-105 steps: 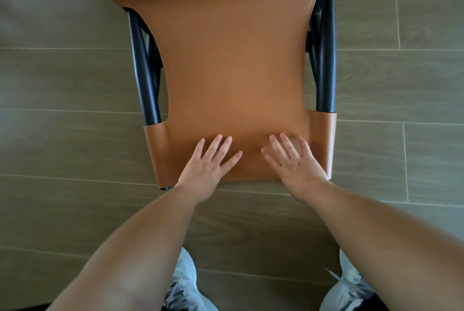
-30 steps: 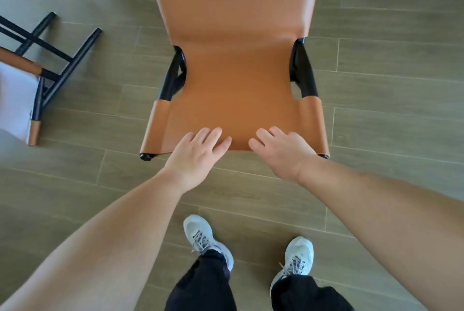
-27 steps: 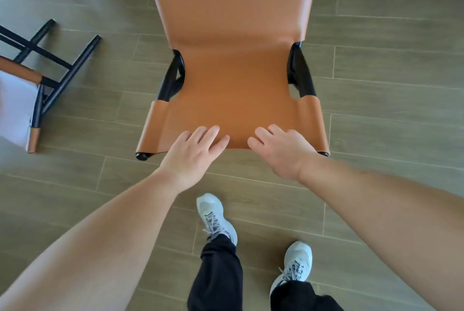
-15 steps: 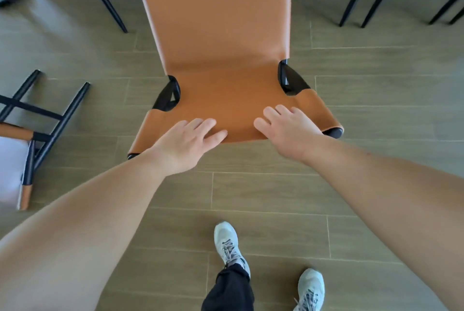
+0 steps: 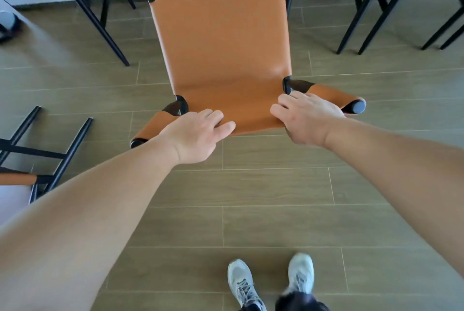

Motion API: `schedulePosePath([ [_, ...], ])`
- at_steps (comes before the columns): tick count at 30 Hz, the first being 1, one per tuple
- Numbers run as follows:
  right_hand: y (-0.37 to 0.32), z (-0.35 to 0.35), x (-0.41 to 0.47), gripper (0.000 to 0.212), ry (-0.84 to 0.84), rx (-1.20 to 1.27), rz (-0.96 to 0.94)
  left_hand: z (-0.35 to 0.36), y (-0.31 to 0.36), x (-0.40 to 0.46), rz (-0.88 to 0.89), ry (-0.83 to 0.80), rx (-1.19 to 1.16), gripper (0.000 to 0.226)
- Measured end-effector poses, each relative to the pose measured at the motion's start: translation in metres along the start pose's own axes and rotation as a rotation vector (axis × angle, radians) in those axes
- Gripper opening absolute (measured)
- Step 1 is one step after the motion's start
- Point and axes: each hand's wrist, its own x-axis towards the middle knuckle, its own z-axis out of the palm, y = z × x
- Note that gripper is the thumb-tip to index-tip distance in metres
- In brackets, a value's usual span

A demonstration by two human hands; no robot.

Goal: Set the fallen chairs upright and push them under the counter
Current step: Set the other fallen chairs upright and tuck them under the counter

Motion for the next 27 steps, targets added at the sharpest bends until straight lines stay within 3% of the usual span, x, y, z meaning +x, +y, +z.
schedulePosePath([
  [15, 0.077, -0.054, 0.106, 0.022, -0.015, 0.052, -0.116, -0.046, -0.111, 0.056, 0.025, 0.123, -0.192, 0.04],
  [27, 0.117, -0.066, 0.166, 0.029, 0.033, 0.077, -0.154, -0.052, -0.168, 0.093, -0.064, 0.157, -0.138, 0.046],
])
